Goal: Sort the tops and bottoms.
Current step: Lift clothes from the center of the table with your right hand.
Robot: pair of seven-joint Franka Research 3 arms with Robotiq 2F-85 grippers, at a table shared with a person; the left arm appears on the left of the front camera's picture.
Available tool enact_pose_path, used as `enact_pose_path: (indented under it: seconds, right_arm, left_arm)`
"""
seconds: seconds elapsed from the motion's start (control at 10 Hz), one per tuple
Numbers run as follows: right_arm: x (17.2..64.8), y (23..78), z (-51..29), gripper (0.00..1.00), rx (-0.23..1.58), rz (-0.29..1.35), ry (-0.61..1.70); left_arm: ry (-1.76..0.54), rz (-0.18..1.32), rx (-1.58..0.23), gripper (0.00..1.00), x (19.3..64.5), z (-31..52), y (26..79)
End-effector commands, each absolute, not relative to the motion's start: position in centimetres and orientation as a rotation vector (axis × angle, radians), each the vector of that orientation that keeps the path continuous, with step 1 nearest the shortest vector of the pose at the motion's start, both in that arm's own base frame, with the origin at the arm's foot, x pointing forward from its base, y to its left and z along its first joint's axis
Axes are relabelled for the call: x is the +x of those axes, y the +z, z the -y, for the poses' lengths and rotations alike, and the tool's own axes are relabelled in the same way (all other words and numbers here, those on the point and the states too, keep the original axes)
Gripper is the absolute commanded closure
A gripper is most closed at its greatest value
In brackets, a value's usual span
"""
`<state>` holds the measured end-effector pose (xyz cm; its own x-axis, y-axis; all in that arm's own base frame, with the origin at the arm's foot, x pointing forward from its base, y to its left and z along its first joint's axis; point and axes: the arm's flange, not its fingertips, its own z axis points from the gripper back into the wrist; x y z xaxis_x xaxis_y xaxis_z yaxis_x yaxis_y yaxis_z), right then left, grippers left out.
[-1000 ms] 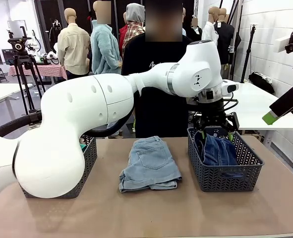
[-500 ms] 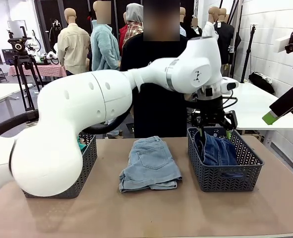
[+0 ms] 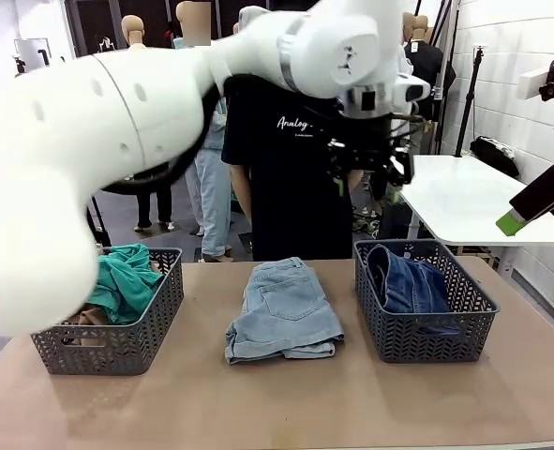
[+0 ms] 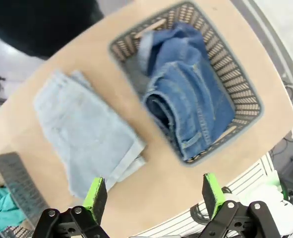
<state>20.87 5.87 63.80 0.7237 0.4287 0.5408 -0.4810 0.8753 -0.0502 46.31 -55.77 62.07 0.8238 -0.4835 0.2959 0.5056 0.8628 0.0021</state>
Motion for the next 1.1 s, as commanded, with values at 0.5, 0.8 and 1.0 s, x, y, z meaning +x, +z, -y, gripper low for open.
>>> enact_pose_path:
  seconds: [0.5, 0.8, 1.0]
  right_arm:
    - [21.2, 63.9, -6.0, 0.0, 0.1, 0.574, 0.509]
    - [21.2, 63.9, -6.0, 0.0, 0.1, 0.574, 0.509]
    - [21.2, 63.9, -6.0, 0.0, 0.1, 0.574, 0.509]
  left_arm:
    - [-0.161, -0.231, 0.17, 0.0, 37.4, 41.1, 61.5]
    - [-0.196, -0.236, 0.215, 0.0, 36.9, 41.6, 61.9]
    - [-0.196, -0.236, 0.215, 0.0, 36.9, 41.6, 61.9]
